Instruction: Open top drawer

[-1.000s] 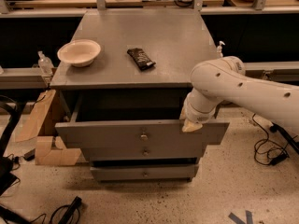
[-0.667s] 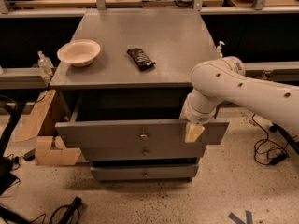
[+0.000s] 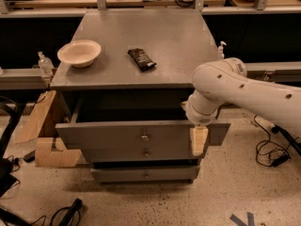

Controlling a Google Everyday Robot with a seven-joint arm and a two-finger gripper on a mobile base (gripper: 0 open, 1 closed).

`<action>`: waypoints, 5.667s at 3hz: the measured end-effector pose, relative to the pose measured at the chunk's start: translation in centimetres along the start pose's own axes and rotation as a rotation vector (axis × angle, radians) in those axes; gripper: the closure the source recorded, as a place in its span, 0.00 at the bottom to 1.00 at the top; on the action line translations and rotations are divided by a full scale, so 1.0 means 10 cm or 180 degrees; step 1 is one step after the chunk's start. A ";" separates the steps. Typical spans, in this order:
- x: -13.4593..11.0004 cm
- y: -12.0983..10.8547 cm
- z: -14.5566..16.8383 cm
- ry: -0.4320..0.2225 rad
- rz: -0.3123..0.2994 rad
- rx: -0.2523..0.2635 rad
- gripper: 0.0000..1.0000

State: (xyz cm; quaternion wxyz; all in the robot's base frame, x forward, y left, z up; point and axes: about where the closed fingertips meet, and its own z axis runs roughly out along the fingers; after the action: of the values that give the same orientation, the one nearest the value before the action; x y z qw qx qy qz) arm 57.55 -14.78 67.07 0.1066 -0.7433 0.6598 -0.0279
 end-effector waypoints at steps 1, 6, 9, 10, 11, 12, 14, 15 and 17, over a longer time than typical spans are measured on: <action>0.00 0.04 0.01 0.0005 0.0010 -0.0025 0.25; 0.01 0.62 -0.12 0.0055 0.0298 -0.0294 1.00; -0.09 1.28 -0.24 0.0143 0.0400 -0.0506 1.00; -0.09 1.28 -0.24 0.0143 0.0400 -0.0506 0.97; -0.09 1.28 -0.25 0.0143 0.0400 -0.0506 0.74; -0.09 1.29 -0.26 0.0147 0.0399 -0.0502 0.50; -0.08 1.29 -0.27 0.0156 0.0397 -0.0496 0.05; -0.08 1.30 -0.28 0.0158 0.0397 -0.0494 0.00; -0.08 1.30 -0.29 0.0163 0.0396 -0.0490 0.18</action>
Offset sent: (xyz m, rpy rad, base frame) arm -0.0509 -0.0072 -0.0151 -0.0221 0.0892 -0.0579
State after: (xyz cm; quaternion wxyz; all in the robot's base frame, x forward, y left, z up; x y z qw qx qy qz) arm 44.22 -15.73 67.39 0.0338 -0.7059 0.7074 0.0106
